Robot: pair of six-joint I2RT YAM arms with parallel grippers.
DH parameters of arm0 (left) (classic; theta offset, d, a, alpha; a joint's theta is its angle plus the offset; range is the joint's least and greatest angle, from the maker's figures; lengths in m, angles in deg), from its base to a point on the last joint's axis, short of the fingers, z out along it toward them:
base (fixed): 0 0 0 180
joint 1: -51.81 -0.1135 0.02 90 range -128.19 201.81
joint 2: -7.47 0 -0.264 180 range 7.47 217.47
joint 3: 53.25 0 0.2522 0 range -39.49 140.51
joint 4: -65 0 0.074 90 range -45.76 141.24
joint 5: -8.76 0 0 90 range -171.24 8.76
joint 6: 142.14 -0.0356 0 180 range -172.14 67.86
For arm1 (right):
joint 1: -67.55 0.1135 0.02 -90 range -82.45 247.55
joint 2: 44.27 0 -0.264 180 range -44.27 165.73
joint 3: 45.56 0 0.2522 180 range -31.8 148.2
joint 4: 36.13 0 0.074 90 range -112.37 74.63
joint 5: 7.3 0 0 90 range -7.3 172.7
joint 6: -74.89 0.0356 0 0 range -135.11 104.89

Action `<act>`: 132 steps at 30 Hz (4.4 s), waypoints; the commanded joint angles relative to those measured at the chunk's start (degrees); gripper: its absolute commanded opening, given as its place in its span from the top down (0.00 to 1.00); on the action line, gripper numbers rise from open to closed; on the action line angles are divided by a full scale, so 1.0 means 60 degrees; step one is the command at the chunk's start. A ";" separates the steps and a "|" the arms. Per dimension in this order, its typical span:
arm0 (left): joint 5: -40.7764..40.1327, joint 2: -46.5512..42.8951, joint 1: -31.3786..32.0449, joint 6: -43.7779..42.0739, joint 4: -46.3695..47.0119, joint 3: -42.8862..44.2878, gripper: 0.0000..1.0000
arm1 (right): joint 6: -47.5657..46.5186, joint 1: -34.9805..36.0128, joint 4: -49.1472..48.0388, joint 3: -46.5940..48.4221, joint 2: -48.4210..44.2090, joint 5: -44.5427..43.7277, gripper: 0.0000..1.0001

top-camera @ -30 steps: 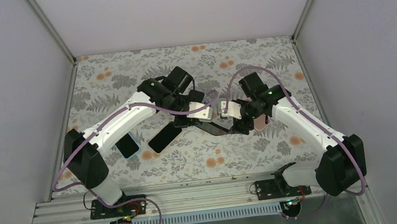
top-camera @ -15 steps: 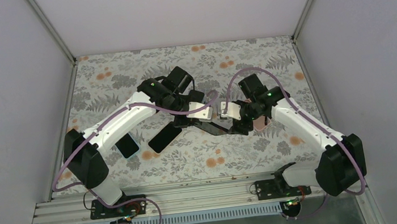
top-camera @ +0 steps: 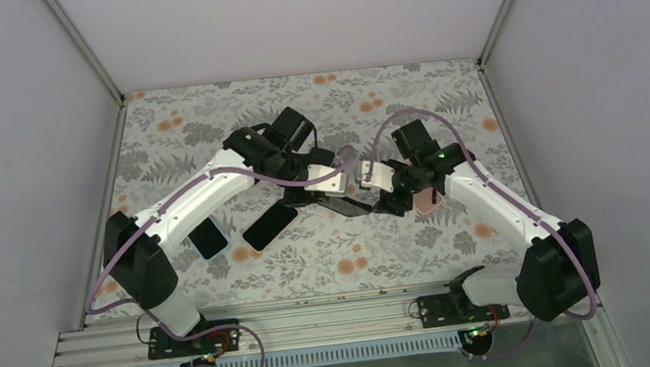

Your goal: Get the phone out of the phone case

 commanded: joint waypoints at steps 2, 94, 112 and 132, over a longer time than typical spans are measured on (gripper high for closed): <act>0.2776 -0.0147 0.0166 -0.0016 -0.0271 0.0774 0.98 | 0.0632 0.0008 -0.1623 0.0297 -0.0058 -0.0236 0.28; -0.7902 0.2312 0.0626 0.3665 1.5135 -0.0515 0.00 | 0.9205 -0.1801 -0.4450 0.7173 0.4066 0.1843 0.97; -0.7746 0.2179 0.0351 0.3606 1.5436 -0.0784 0.00 | 0.9044 -0.1750 -0.4571 0.6906 0.3988 0.1864 0.97; -0.8156 0.2218 0.0074 0.3367 1.5920 -0.0657 0.00 | 0.8740 -0.1543 -0.4537 0.6742 0.3929 0.1777 0.97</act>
